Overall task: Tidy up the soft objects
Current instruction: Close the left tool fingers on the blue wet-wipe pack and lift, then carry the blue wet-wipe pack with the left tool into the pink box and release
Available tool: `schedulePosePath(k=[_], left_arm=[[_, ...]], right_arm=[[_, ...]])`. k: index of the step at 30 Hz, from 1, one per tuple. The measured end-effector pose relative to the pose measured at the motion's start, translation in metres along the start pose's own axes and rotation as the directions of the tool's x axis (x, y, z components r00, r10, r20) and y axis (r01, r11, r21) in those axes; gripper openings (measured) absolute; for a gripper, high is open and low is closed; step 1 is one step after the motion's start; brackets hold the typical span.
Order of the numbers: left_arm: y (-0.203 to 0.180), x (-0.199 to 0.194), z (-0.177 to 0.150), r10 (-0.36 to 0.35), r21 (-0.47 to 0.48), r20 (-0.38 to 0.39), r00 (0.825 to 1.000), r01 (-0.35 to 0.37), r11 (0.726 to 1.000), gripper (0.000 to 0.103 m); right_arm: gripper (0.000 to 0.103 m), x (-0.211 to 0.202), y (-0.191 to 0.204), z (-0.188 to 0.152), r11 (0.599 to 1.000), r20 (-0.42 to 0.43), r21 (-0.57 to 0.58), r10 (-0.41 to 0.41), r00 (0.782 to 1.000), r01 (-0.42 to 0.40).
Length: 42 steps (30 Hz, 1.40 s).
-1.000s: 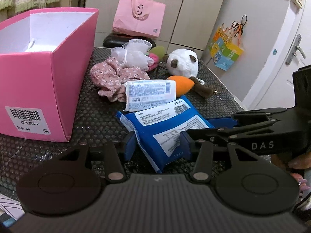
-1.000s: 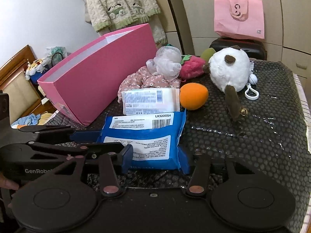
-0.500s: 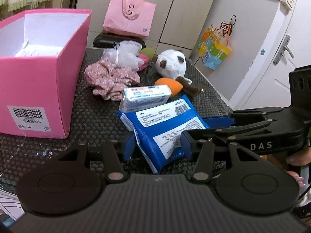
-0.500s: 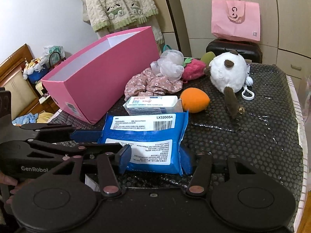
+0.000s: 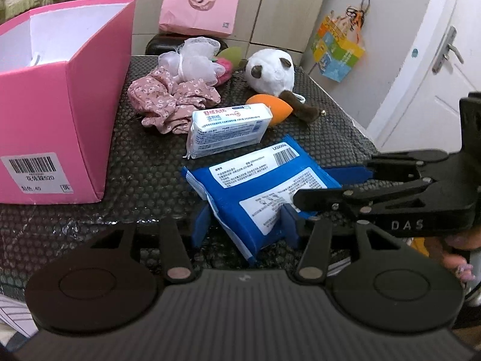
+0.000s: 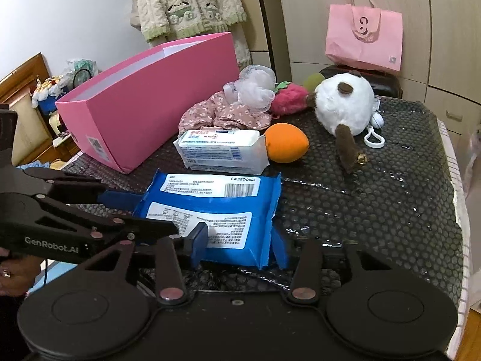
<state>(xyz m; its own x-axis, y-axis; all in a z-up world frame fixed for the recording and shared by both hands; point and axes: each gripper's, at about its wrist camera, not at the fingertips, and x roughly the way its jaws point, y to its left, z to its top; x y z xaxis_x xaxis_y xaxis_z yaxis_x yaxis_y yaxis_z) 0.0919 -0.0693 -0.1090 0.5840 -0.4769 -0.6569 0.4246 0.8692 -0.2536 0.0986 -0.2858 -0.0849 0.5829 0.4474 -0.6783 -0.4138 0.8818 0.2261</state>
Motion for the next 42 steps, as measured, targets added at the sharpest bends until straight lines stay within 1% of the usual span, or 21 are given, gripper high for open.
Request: schedulePosePath(k=[2, 3, 5, 10, 13, 17, 20, 23, 27, 31, 37, 42], left_arm=[[-0.002, 0.0, -0.002, 0.003, -0.011, 0.024, 1.0, -0.003, 1.0, 0.051], [-0.004, -0.001, -0.003, 0.01, 0.001, 0.031, 0.999, -0.011, 1.0, 0.05], [-0.007, -0.002, -0.003, 0.016, 0.021, 0.041, 0.999, -0.017, 1.0, 0.05], [-0.009, -0.016, 0.0, 0.004, 0.045, 0.051, 0.999, -0.006, 0.999, 0.049], [-0.01, -0.028, 0.002, -0.004, 0.067, 0.05, 0.999, 0.001, 0.998, 0.049], [-0.007, -0.04, 0.006, -0.02, 0.064, -0.002, 1.0, 0.02, 0.998, 0.048], [0.0, -0.05, 0.007, -0.036, 0.048, -0.014, 0.999, 0.036, 0.998, 0.048], [0.007, -0.065, 0.006, -0.041, 0.04, -0.006, 0.999, 0.041, 0.998, 0.048], [0.015, -0.087, 0.004, -0.038, 0.039, 0.008, 0.999, 0.038, 0.999, 0.048], [0.021, -0.109, 0.0, -0.018, 0.041, 0.02, 1.0, 0.018, 0.999, 0.048], [0.031, -0.141, -0.006, 0.014, 0.044, 0.037, 0.999, -0.015, 0.999, 0.048], [0.042, -0.165, -0.003, 0.042, 0.035, 0.047, 0.998, -0.044, 0.998, 0.048]], right_arm=[[0.051, 0.001, -0.001, -0.001, 1.0, 0.01, 0.021, 0.023, 1.0, -0.023], [0.049, 0.001, 0.0, -0.002, 0.999, 0.016, 0.029, 0.028, 0.999, -0.028], [0.045, -0.001, 0.005, -0.002, 1.0, 0.017, 0.023, 0.014, 1.0, -0.014], [0.044, -0.009, 0.01, 0.001, 0.998, 0.014, 0.059, 0.015, 1.0, -0.016], [0.05, -0.018, 0.017, 0.005, 0.996, 0.015, 0.082, 0.024, 1.0, -0.025], [0.051, -0.026, 0.03, 0.009, 0.996, 0.0, 0.086, 0.014, 1.0, -0.014], [0.053, -0.03, 0.04, 0.012, 0.996, -0.014, 0.089, 0.018, 1.0, -0.017], [0.054, -0.032, 0.051, 0.013, 0.996, -0.025, 0.083, 0.036, 0.999, -0.034], [0.056, -0.035, 0.07, 0.016, 0.996, -0.033, 0.058, 0.065, 0.997, -0.063], [0.056, -0.037, 0.09, 0.021, 0.996, -0.047, 0.023, 0.092, 0.995, -0.091], [0.056, -0.044, 0.122, 0.028, 0.991, -0.028, -0.058, 0.119, 0.993, -0.12], [0.056, -0.051, 0.145, 0.044, 0.981, -0.016, -0.12, 0.152, 0.988, -0.152]])
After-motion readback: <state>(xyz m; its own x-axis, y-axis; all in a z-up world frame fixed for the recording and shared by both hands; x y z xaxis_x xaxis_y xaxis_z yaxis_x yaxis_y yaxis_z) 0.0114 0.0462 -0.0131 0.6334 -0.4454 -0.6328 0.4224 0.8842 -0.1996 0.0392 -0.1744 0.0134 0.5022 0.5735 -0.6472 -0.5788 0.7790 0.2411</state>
